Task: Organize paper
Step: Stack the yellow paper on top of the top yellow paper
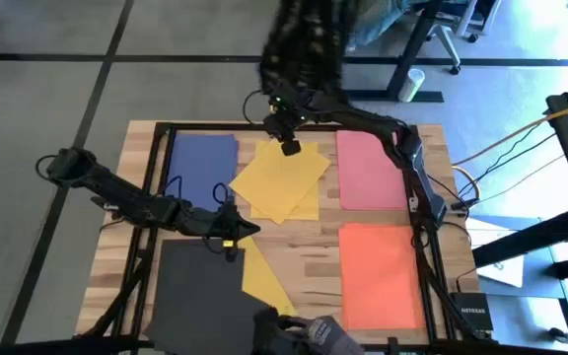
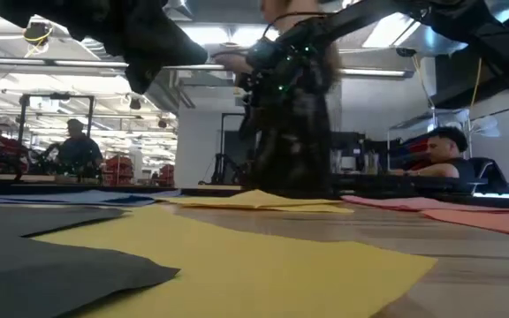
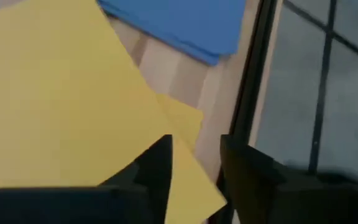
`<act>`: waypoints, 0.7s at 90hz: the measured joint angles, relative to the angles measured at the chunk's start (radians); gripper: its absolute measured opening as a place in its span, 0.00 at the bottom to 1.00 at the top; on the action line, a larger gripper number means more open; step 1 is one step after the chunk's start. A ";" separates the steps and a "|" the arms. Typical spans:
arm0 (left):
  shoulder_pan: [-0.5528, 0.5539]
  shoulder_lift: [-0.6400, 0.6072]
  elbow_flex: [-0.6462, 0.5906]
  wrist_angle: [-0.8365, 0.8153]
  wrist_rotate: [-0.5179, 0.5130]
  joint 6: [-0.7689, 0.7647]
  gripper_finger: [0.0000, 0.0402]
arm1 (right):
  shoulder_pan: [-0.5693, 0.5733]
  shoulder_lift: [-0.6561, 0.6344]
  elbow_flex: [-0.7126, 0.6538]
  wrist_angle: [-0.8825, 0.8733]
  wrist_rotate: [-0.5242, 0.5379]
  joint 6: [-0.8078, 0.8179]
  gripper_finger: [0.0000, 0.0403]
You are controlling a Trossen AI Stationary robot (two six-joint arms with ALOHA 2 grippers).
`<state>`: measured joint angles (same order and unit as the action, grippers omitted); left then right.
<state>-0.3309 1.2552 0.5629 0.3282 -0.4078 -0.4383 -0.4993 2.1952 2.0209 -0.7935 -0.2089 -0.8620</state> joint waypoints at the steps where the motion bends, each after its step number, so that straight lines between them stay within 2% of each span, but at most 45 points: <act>1: 0.000 0.000 0.000 -0.002 0.000 0.000 0.00 | 0.004 -0.003 0.000 -0.009 0.000 0.002 0.33; 13: 0.000 0.000 0.000 -0.008 0.000 0.015 0.00 | 0.057 -0.029 0.000 -0.138 -0.016 0.075 0.34; 28: -0.002 0.000 0.000 -0.014 0.000 0.035 0.00 | 0.153 -0.030 -0.003 -0.275 -0.020 0.176 0.30; 51: -0.018 0.000 0.000 -0.035 -0.002 0.059 0.00 | 0.335 -0.030 -0.131 -0.239 -0.039 0.296 0.28; 63: -0.040 -0.007 0.000 -0.034 0.000 0.056 0.00 | 0.414 -0.029 -0.229 -0.142 0.062 0.369 0.28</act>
<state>-0.3712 1.2478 0.5629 0.2940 -0.4073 -0.3824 -0.0857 2.1665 1.7917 -0.9353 -0.1468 -0.4933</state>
